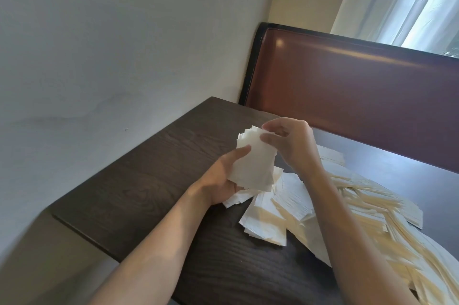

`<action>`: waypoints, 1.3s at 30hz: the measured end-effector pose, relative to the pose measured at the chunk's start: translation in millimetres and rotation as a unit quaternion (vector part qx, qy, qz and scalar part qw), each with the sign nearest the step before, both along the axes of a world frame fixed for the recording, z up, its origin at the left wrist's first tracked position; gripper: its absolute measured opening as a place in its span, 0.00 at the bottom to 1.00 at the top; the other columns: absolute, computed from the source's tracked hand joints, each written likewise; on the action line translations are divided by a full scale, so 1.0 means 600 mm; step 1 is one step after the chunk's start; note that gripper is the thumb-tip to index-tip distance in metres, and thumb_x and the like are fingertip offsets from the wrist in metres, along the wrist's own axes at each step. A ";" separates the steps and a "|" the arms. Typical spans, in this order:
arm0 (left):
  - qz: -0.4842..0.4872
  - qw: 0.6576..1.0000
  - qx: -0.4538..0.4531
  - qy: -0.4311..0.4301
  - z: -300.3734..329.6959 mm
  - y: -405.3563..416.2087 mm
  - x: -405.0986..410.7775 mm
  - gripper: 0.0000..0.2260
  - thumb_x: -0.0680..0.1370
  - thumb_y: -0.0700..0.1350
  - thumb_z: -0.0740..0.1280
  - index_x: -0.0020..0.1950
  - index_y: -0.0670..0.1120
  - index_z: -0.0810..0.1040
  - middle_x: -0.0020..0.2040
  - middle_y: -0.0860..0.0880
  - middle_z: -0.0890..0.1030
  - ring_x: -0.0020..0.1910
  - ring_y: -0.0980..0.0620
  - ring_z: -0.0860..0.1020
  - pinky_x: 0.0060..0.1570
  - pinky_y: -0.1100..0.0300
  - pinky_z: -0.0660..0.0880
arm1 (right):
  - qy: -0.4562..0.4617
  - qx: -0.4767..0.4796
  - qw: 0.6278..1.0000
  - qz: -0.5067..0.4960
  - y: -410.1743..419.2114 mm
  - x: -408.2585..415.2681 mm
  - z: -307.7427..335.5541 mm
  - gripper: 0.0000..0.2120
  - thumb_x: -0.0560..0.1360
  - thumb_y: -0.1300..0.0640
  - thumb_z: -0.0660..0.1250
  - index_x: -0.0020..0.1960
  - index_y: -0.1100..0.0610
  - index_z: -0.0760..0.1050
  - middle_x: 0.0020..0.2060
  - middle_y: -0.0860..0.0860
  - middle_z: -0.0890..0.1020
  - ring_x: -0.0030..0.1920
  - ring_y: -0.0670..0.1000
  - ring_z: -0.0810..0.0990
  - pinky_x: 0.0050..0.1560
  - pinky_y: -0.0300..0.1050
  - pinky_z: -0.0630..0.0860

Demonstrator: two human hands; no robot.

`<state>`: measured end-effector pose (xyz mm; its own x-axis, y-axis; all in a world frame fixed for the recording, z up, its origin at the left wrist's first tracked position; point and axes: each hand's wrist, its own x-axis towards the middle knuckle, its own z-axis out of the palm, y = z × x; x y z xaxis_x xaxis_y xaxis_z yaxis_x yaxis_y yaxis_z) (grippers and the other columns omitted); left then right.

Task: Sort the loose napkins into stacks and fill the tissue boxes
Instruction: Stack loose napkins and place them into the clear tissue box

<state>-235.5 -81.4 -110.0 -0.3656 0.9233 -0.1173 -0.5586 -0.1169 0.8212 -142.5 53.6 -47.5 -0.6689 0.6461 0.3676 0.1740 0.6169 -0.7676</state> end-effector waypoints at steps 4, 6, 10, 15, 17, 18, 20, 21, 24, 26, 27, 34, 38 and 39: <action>0.041 0.999 0.015 0.029 -0.009 0.008 -0.012 0.11 0.81 0.41 0.66 0.63 0.42 0.78 0.53 0.42 0.84 0.50 0.46 0.84 0.49 0.53 0.82 | 0.023 -0.008 0.999 -0.039 0.002 -0.004 -0.009 0.05 0.75 0.56 0.73 0.50 0.52 0.83 0.40 0.41 0.83 0.39 0.37 0.80 0.38 0.28 0.74; 0.148 0.989 -0.004 -0.028 -0.008 0.011 -0.026 0.11 0.81 0.40 0.66 0.63 0.41 0.78 0.54 0.39 0.84 0.46 0.46 0.85 0.42 0.55 0.82 | 0.016 -0.025 0.997 -0.073 0.011 0.001 -0.009 0.06 0.76 0.53 0.71 0.51 0.53 0.83 0.43 0.43 0.84 0.43 0.39 0.81 0.37 0.30 0.73; 0.287 0.954 -0.019 -0.088 -0.011 0.008 -0.054 0.13 0.80 0.43 0.69 0.64 0.45 0.78 0.53 0.46 0.85 0.46 0.52 0.85 0.39 0.59 0.79 | -0.212 -0.021 0.977 -0.017 0.015 -0.009 -0.025 0.11 0.76 0.53 0.71 0.56 0.58 0.83 0.53 0.54 0.84 0.54 0.54 0.82 0.47 0.39 0.73; 0.305 0.948 -0.033 -0.090 -0.016 0.010 -0.054 0.12 0.78 0.44 0.71 0.62 0.47 0.81 0.56 0.48 0.85 0.57 0.49 0.82 0.60 0.53 0.77 | -0.348 0.017 0.937 0.021 0.008 -0.012 -0.063 0.30 0.72 0.43 0.74 0.67 0.58 0.75 0.63 0.53 0.79 0.58 0.54 0.79 0.55 0.44 0.75; 0.307 0.947 -0.029 -0.093 -0.018 0.009 -0.055 0.13 0.78 0.44 0.71 0.62 0.47 0.81 0.57 0.47 0.85 0.57 0.49 0.83 0.59 0.54 0.78 | -0.357 0.009 0.934 0.008 0.010 -0.009 -0.066 0.30 0.72 0.46 0.75 0.67 0.61 0.76 0.62 0.56 0.80 0.56 0.56 0.80 0.52 0.46 0.77; 0.307 0.946 -0.027 -0.096 -0.020 0.009 -0.055 0.12 0.78 0.43 0.71 0.62 0.46 0.81 0.56 0.47 0.85 0.55 0.49 0.83 0.55 0.56 0.79 | -0.354 0.001 0.935 0.003 0.012 -0.009 -0.066 0.27 0.72 0.49 0.76 0.65 0.62 0.77 0.59 0.57 0.81 0.51 0.56 0.81 0.47 0.45 0.78; 0.305 0.947 -0.020 -0.098 -0.019 0.010 -0.054 0.11 0.79 0.42 0.70 0.61 0.46 0.81 0.54 0.47 0.86 0.51 0.50 0.84 0.46 0.59 0.80 | -0.332 -0.021 0.943 0.001 0.014 -0.007 -0.063 0.18 0.72 0.55 0.76 0.60 0.60 0.82 0.49 0.55 0.84 0.38 0.49 0.79 0.32 0.37 0.72; 0.305 0.947 -0.020 -0.097 -0.019 0.010 -0.054 0.10 0.79 0.42 0.70 0.59 0.46 0.81 0.52 0.47 0.86 0.49 0.51 0.84 0.43 0.59 0.80 | -0.307 -0.034 0.951 -0.003 0.015 -0.006 -0.060 0.14 0.72 0.57 0.76 0.55 0.60 0.84 0.43 0.53 0.83 0.34 0.47 0.76 0.29 0.36 0.68; 0.297 0.949 -0.030 -0.103 -0.019 0.011 -0.053 0.10 0.79 0.42 0.69 0.59 0.43 0.81 0.49 0.44 0.85 0.44 0.47 0.84 0.41 0.56 0.81 | -0.166 -0.109 0.979 -0.037 0.015 0.000 -0.040 0.06 0.73 0.59 0.74 0.43 0.63 0.84 0.33 0.52 0.78 0.32 0.49 0.73 0.32 0.40 0.69; 0.282 0.954 -0.040 -0.098 -0.019 0.012 -0.051 0.12 0.79 0.43 0.69 0.61 0.43 0.81 0.52 0.42 0.85 0.46 0.44 0.85 0.45 0.53 0.81 | -0.058 -0.148 0.985 -0.059 0.010 0.004 -0.018 0.07 0.75 0.59 0.72 0.42 0.62 0.83 0.34 0.51 0.80 0.35 0.50 0.76 0.36 0.43 0.73; 0.274 0.956 -0.042 -0.094 -0.020 0.013 -0.050 0.13 0.79 0.44 0.69 0.62 0.44 0.81 0.54 0.42 0.85 0.49 0.44 0.85 0.48 0.51 0.81 | -0.020 -0.148 0.986 -0.067 0.004 0.006 -0.007 0.06 0.75 0.58 0.71 0.42 0.61 0.83 0.36 0.50 0.81 0.36 0.49 0.77 0.37 0.42 0.73; 0.180 0.982 -0.013 -0.056 -0.002 0.005 -0.025 0.14 0.85 0.49 0.60 0.66 0.46 0.78 0.57 0.45 0.85 0.58 0.46 0.83 0.57 0.53 0.80 | 0.105 -0.259 0.960 -0.008 -0.025 0.004 0.017 0.04 0.78 0.58 0.68 0.46 0.55 0.81 0.44 0.52 0.82 0.46 0.51 0.79 0.46 0.47 0.77; 0.118 0.993 0.020 -0.020 0.003 0.008 -0.011 0.22 0.84 0.59 0.54 0.70 0.49 0.75 0.62 0.44 0.83 0.61 0.46 0.81 0.61 0.51 0.78 | 0.092 -0.352 0.931 -0.009 -0.040 -0.015 -0.002 0.04 0.79 0.63 0.66 0.50 0.57 0.78 0.48 0.54 0.81 0.49 0.52 0.80 0.44 0.47 0.82; 0.106 0.994 0.025 -0.019 0.004 0.009 -0.008 0.24 0.84 0.60 0.53 0.70 0.48 0.76 0.62 0.44 0.83 0.60 0.46 0.81 0.60 0.52 0.78 | 0.074 -0.358 0.931 -0.012 -0.042 -0.020 -0.010 0.06 0.78 0.65 0.66 0.53 0.57 0.77 0.49 0.54 0.81 0.49 0.52 0.81 0.42 0.46 0.83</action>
<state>-240.1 -76.1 -107.7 -0.5492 0.8307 -0.0913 -0.5474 -0.2750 0.7904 -154.4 28.3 -53.8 -0.6267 0.7756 -0.0755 0.0414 -0.0637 -0.9971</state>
